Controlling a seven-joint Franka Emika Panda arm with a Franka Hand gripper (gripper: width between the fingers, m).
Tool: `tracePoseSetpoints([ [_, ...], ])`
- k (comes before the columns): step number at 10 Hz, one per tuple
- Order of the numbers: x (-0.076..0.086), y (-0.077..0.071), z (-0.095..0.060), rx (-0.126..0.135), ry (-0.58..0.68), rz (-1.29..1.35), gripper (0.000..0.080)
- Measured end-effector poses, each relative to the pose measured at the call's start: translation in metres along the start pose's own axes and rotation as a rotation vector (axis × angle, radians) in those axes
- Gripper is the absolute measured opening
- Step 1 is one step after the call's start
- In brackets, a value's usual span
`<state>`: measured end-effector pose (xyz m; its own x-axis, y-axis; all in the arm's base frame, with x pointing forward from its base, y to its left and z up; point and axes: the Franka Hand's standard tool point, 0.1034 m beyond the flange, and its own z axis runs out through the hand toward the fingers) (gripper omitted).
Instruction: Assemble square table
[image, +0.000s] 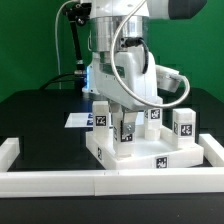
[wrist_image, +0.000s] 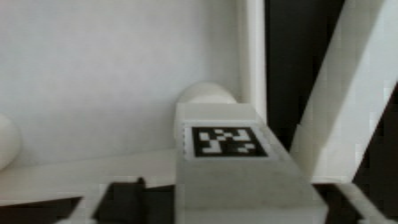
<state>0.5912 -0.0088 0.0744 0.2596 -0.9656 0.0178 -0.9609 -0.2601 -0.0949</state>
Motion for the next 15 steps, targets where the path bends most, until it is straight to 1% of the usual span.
tracePoseSetpoints([
  [1,0.0001,0.0,0.0,0.0,0.0,-0.042,0.0571],
  [2,0.0002,0.0001,0.0,-0.001,0.002,-0.152,0.0628],
  [3,-0.0003,0.0,0.0001,-0.002,0.002,-0.277,0.0628],
  [4,-0.0032,-0.0005,0.0005,-0.003,0.001,-0.371,0.0645],
  [6,-0.0062,-0.001,0.001,-0.003,-0.002,-0.543,0.0645],
  [9,-0.0065,-0.001,0.0011,-0.005,-0.002,-0.815,0.0649],
  [11,-0.0044,-0.0002,0.0012,-0.014,0.002,-1.006,0.0649],
  [12,-0.0039,0.0005,0.0014,-0.025,0.005,-1.119,0.0649],
  [13,-0.005,0.0012,0.0018,-0.036,0.004,-1.198,0.0649],
  [15,-0.0041,0.0017,0.0009,-0.044,0.003,-1.312,0.0649],
])
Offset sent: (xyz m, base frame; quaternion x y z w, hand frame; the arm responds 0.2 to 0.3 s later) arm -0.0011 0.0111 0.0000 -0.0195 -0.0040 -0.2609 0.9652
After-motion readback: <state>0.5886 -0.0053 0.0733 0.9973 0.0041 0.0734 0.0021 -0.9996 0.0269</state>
